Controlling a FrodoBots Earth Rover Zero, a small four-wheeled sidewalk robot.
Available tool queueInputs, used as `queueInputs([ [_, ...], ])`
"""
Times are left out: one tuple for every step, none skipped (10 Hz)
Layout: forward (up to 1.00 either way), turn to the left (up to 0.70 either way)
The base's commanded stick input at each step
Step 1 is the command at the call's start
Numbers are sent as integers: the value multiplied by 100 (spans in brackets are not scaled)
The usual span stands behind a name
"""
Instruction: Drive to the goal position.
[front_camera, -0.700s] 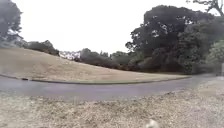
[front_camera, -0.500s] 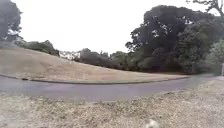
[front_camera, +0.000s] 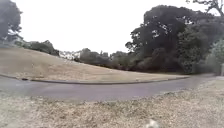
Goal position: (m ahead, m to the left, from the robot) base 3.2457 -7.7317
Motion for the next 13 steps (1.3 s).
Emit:
queueInputs([
  [32,0],
  [40,0],
  [0,0],
  [0,0],
  [0,45],
  [0,45],
  [0,45],
  [45,27],
  [45,27],
  [45,27],
  [45,27],
  [45,27],
  [45,27],
])
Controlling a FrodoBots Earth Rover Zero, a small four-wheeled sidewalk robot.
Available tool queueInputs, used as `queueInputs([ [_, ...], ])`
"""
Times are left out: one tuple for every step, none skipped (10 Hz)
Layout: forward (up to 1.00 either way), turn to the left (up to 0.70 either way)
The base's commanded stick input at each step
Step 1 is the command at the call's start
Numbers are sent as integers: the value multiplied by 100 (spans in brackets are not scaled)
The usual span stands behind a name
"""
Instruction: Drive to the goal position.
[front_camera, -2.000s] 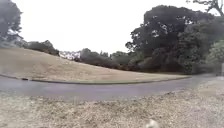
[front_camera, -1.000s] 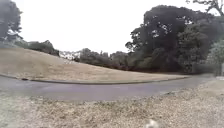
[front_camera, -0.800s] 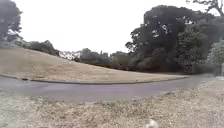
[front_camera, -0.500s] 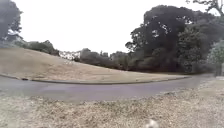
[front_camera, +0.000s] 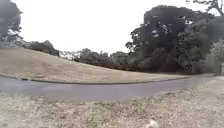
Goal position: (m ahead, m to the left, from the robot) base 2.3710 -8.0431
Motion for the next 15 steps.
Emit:
queueInputs([
  [45,27],
  [45,27],
  [45,27],
  [45,27],
  [45,27],
  [45,27],
  [45,27],
  [45,27],
  [45,27],
  [45,27],
  [45,27],
  [45,27],
  [45,27],
  [45,27],
  [45,0],
])
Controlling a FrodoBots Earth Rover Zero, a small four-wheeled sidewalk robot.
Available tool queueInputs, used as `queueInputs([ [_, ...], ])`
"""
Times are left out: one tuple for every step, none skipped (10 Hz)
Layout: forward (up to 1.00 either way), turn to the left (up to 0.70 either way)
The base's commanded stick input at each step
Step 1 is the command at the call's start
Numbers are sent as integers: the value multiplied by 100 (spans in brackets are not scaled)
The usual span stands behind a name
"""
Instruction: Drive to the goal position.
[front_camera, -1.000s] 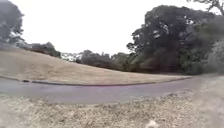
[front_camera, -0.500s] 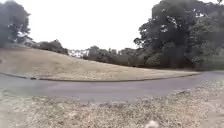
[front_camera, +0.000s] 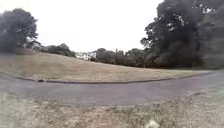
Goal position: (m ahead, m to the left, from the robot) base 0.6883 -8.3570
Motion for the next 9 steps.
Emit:
queueInputs([
  [45,0],
  [39,0],
  [19,0],
  [0,0],
  [0,0],
  [0,0],
  [43,0],
  [44,0],
  [45,0],
])
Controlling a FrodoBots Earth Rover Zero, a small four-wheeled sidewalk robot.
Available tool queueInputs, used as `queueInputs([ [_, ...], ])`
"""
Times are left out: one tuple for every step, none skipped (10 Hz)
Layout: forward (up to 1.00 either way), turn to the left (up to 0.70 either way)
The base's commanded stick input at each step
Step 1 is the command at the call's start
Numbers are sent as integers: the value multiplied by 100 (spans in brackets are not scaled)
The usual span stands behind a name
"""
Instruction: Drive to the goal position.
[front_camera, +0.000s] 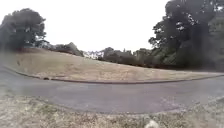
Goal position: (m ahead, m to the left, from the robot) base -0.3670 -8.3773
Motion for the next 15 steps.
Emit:
queueInputs([
  [45,0],
  [45,0],
  [45,0],
  [45,0],
  [45,0],
  [45,0],
  [33,0],
  [20,0],
  [23,0],
  [37,0],
  [45,0],
  [45,0],
  [45,0],
  [45,0],
  [45,0],
])
